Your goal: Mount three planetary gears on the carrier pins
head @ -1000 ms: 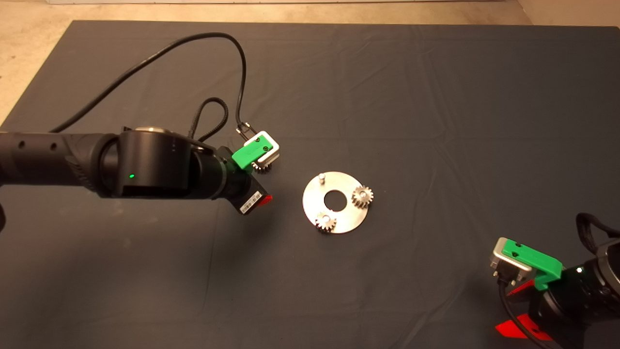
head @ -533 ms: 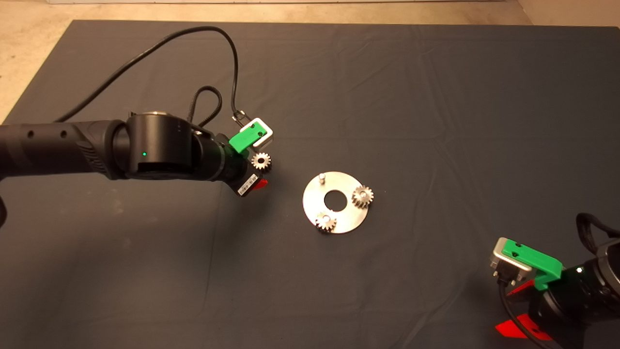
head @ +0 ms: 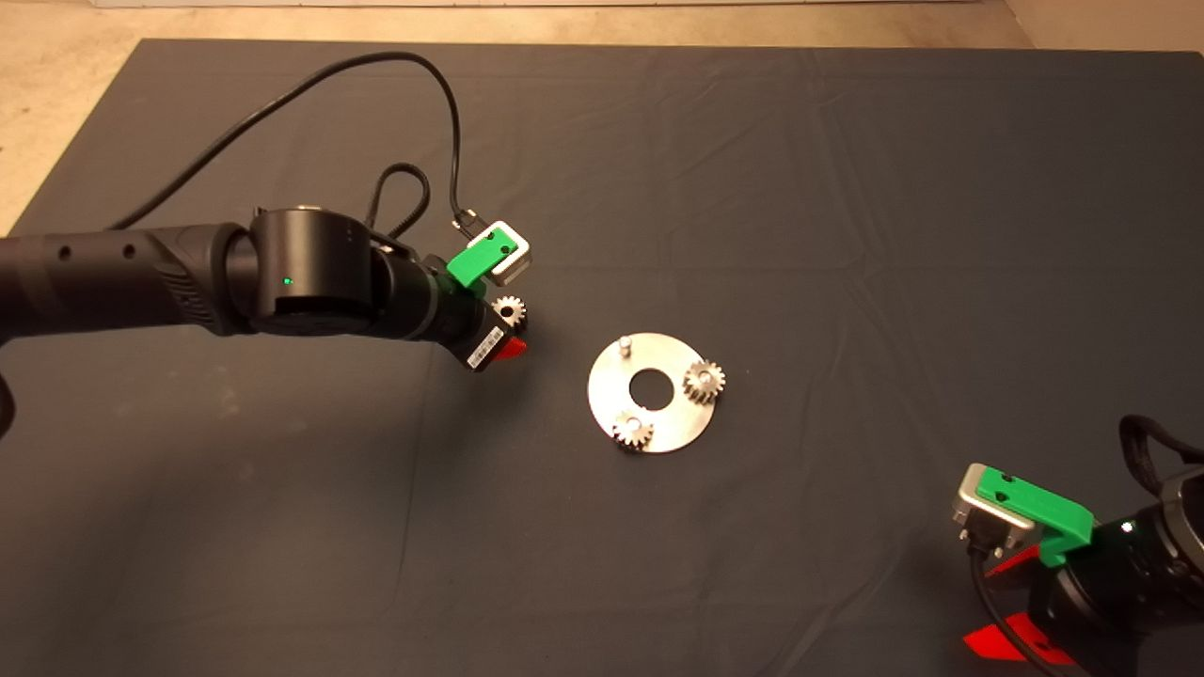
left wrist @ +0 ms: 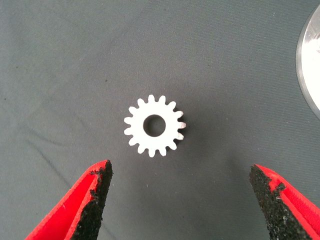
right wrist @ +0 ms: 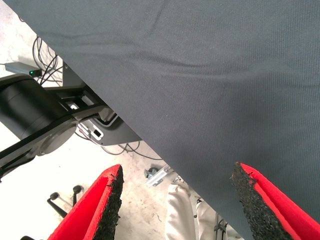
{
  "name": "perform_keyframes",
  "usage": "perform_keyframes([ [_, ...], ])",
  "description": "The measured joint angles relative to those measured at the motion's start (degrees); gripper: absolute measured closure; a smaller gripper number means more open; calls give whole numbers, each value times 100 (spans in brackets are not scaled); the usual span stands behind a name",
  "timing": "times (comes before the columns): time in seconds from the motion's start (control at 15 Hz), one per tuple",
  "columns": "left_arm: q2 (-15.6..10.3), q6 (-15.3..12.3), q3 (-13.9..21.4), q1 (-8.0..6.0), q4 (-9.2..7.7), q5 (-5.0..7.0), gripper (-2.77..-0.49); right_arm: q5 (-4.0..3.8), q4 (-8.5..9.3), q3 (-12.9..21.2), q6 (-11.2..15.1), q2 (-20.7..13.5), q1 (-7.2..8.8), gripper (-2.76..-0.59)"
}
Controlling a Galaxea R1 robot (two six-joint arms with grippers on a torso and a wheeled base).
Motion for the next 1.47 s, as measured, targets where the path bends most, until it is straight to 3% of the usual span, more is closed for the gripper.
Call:
perform_keyframes([
  [0.13,88,84,-101,2,-2,-10,-192,5,11,0,0,1,2,-161],
  [0.33,105,87,-225,13,-12,-119,-192,0,30,0,0,0,2,-161],
  [0.53,110,220,-267,157,-27,-131,-192,2,35,0,0,0,2,-161],
  [0.67,158,289,-372,193,-38,-227,-192,0,35,0,0,-5,5,-161],
  [0.87,229,415,-488,266,-43,-252,-192,-2,36,0,0,-16,5,-161],
  [1.47,251,573,-758,267,-43,-271,-192,-2,37,0,1,-13,5,-161],
])
